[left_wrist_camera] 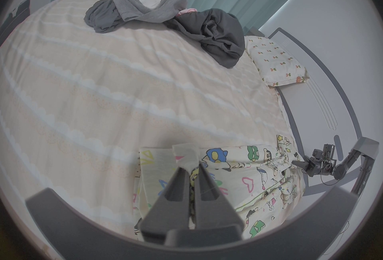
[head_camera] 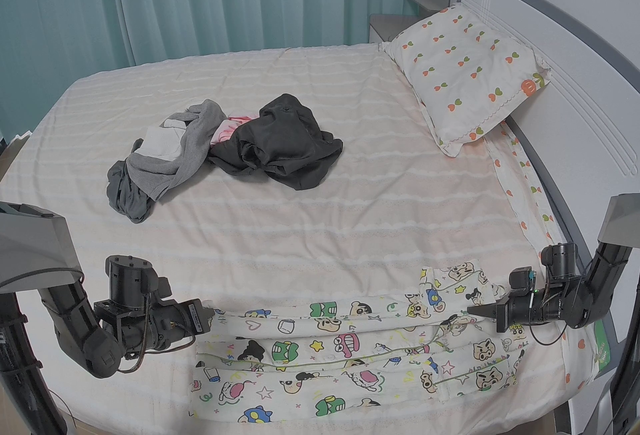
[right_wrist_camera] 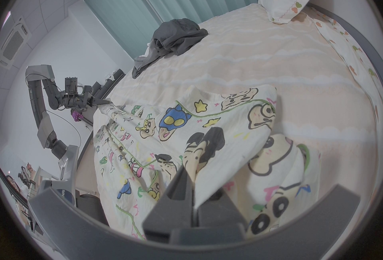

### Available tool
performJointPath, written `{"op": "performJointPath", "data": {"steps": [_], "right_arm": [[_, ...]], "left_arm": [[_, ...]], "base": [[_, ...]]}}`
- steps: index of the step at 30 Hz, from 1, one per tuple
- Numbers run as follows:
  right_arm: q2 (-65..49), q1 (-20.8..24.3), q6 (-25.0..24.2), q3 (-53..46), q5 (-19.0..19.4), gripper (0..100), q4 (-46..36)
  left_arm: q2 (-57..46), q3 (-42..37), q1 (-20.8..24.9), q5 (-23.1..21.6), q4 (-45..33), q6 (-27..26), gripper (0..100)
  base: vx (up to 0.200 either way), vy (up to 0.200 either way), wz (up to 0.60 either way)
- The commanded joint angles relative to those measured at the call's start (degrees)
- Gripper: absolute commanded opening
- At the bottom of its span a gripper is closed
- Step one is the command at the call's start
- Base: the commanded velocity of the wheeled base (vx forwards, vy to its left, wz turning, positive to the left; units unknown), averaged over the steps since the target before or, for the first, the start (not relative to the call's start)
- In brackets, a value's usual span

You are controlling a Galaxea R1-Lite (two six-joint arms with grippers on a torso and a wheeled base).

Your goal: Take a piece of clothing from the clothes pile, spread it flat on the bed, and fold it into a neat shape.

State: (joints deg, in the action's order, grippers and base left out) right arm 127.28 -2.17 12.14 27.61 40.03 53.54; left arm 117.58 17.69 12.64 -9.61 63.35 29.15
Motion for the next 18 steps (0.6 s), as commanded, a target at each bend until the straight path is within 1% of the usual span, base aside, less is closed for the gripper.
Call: {"op": "performJointPath", "data": {"steps": [1,11,18], "right_arm": [[0.3,0.0,0.1,-1.3,0.0,0,0.1],[0.5,0.1,0.3,-3.5,0.0,0,1.3],[3.0,0.1,-0.1,-7.5,0.0,0,10.1]], "left_arm": [[1.6,-0.2,0.0,0.0,0.0,0.0,0],[2.5,-1.7,0.9,0.0,0.1,-0.1,0],[2.7,-2.2,2.5,0.0,0.1,0.2,0]], "base": [[0.0,0.0,0.0],[0.0,0.0,0.0],[0.0,0.0,0.0]]}}
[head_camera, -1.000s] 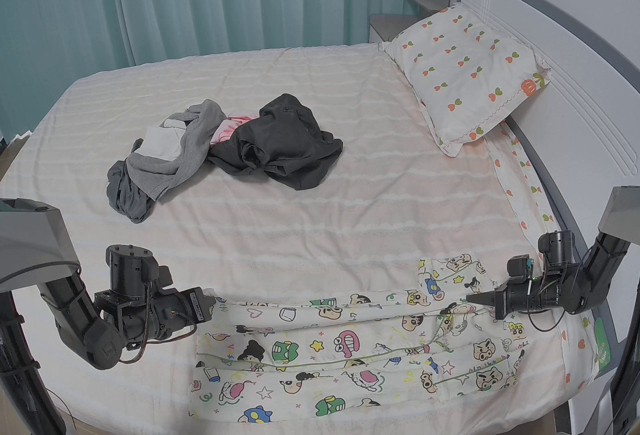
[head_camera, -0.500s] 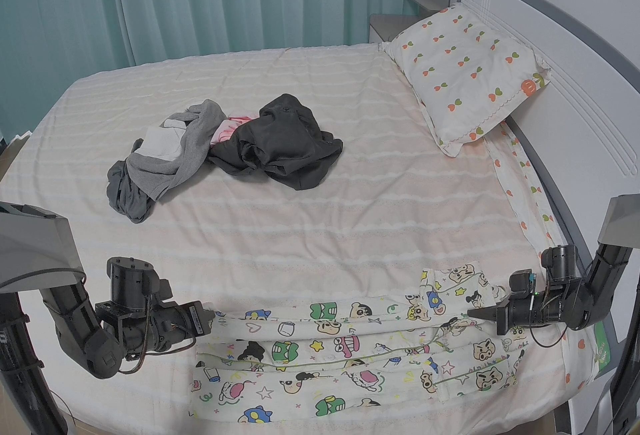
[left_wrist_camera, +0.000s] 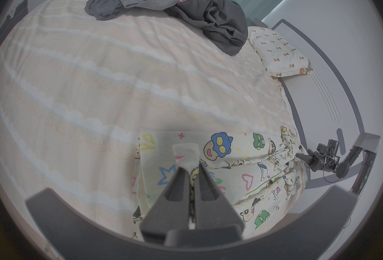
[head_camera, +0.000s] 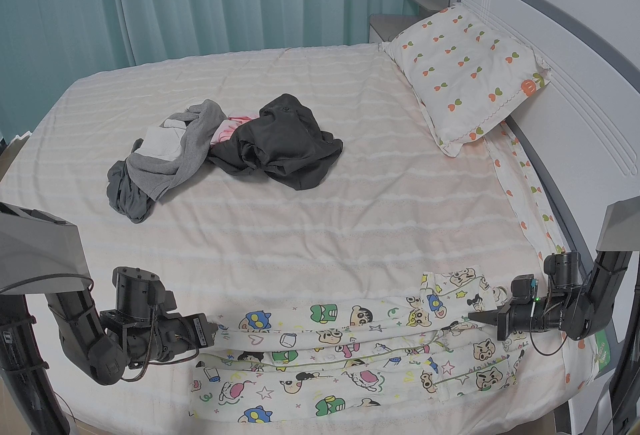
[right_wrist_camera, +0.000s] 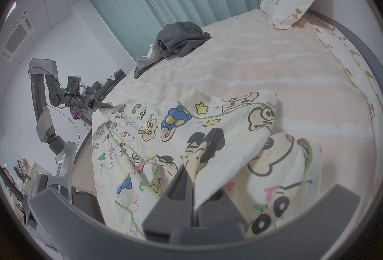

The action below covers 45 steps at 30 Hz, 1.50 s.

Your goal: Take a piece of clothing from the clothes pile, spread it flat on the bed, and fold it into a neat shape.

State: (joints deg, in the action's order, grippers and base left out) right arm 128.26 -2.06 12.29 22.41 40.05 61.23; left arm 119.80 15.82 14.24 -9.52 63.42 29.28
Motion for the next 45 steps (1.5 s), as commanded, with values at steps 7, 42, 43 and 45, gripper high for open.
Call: {"op": "performJointPath", "data": {"steps": [7,42,43,45], "right_arm": [[2.1,0.1,-0.2,-4.4,0.0,0,4.2],[2.0,0.3,0.2,-8.9,-0.1,0,6.3],[2.0,0.3,0.2,-8.9,-0.1,0,6.3],[2.1,0.3,0.3,-9.0,-0.1,0,6.3]], "left_arm": [[0.8,-0.4,1.0,0.0,0.0,0.1,0],[2.8,-2.5,1.6,0.0,0.0,0.2,0],[2.8,-2.5,1.6,0.0,0.0,0.2,0],[3.2,-2.6,1.7,0.1,0.0,0.2,0]], "base": [[0.0,0.0,0.0],[0.0,0.0,0.0],[0.0,0.0,0.0],[0.0,0.0,0.0]]}}
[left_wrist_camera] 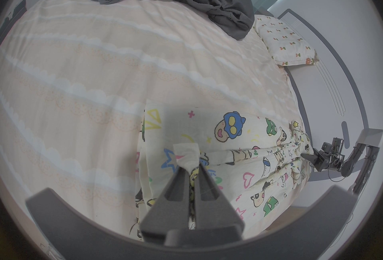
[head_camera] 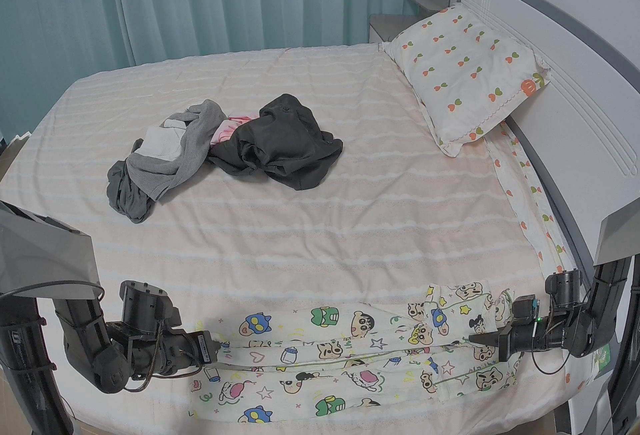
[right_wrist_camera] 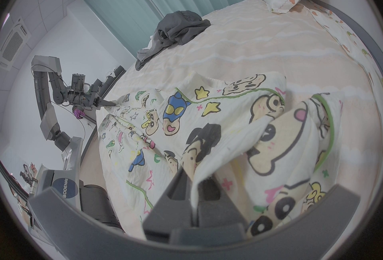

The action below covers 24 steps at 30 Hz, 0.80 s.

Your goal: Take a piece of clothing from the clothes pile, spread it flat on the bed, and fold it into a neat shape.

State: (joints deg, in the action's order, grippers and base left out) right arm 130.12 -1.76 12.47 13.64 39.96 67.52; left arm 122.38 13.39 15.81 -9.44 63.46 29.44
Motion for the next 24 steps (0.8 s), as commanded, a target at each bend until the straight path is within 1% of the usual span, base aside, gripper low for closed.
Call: {"op": "performJointPath", "data": {"steps": [1,7,8,9,13,19,24], "right_arm": [[0.3,0.1,0.2,-0.3,0.0,0,0.0],[0.4,0.1,0.3,-0.5,0.0,0,0.0],[0.4,0.1,0.3,-0.5,0.0,0,0.0],[0.4,0.1,0.3,-0.6,0.0,100,-0.1],[0.2,0.1,0.4,-0.8,0.2,100,-0.1],[-1.6,-0.4,0.2,-1.2,0.2,100,0.2],[-4.8,-1.7,-0.1,-2.3,0.4,100,0.2]], "left_arm": [[0.8,-0.1,0.2,0.0,0.0,0.0,0],[1.1,0.1,0.2,0.0,0.0,0.0,0],[1.1,0.1,0.2,0.0,0.0,0.0,100],[1.2,0.0,0.2,0.1,0.0,0.0,100],[1.2,0.0,0.2,0.1,0.1,0.0,100],[0.7,-0.7,-0.5,0.6,2.6,0.1,100],[-2.1,-2.5,-3.0,0.6,4.4,0.3,100]], "base": [[0.0,0.0,0.0],[0.0,0.0,0.0],[0.0,0.0,0.0],[0.0,0.0,0.0],[0.0,0.0,0.0],[0.0,0.0,0.0],[0.0,0.0,0.0]]}}
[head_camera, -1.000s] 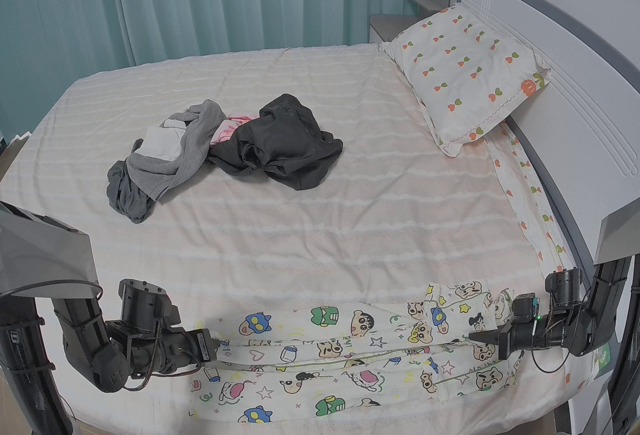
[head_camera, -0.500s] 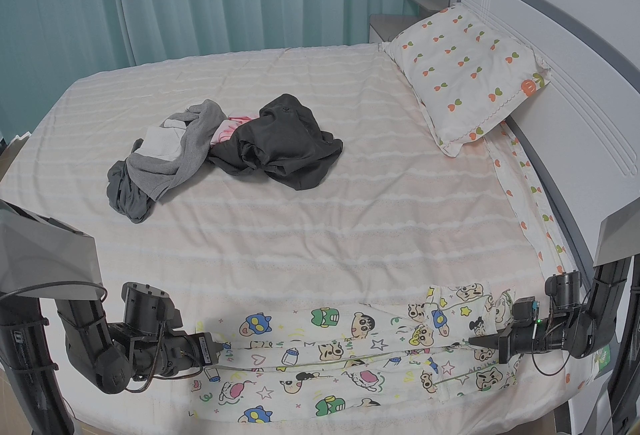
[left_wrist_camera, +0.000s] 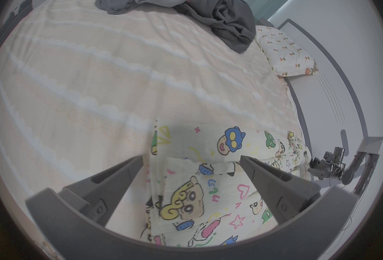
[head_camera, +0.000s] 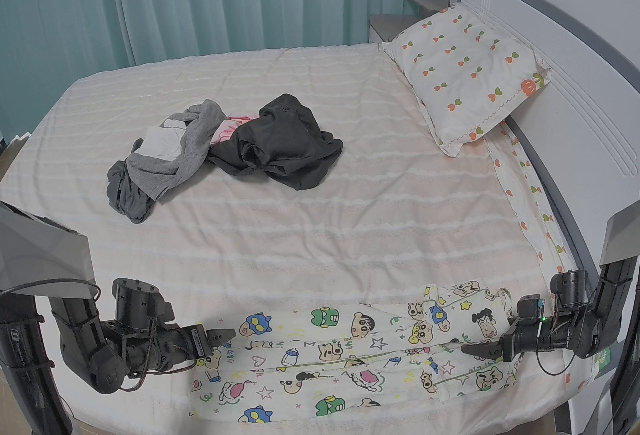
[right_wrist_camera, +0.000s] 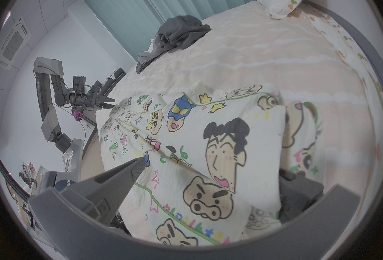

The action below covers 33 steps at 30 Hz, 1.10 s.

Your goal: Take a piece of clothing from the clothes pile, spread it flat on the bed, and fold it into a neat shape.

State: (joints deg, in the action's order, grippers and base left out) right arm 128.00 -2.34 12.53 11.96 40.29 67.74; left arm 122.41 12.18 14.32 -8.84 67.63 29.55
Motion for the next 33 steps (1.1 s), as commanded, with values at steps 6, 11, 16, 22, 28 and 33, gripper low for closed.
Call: {"op": "performJointPath", "data": {"steps": [6,11,16,22,28,33], "right_arm": [[-4.5,-3.3,-0.1,-2.4,0.0,100,0.0],[-5.0,-5.9,-0.1,-3.1,0.1,100,0.0],[-5.8,-7.9,-0.1,-3.5,0.1,100,0.2],[-10.1,-9.5,-7.9,1.6,-0.3,100,-0.8],[-12.2,-6.8,-15.0,14.3,-5.6,100,-15.2],[-11.8,-4.5,-15.0,26.4,-8.2,100,-35.6]], "left_arm": [[-4.3,-3.6,-6.3,-0.7,0.3,1.9,100],[-8.2,-5.2,-9.7,-4.7,0.3,6.1,100],[-10.1,-6.4,-10.5,-7.1,0.3,8.5,100],[-14.2,-7.3,-10.8,-16.8,0.4,21.4,100],[-17.3,-10.0,-12.0,-29.2,0.4,25.9,100],[-16.8,-10.9,-12.0,-30.7,0.4,25.4,100]], "base": [[0.0,0.0,0.0],[0.0,0.0,0.0],[0.0,0.0,0.0],[0.0,0.0,0.0],[0.0,0.0,0.0],[0.0,0.0,0.0]]}}
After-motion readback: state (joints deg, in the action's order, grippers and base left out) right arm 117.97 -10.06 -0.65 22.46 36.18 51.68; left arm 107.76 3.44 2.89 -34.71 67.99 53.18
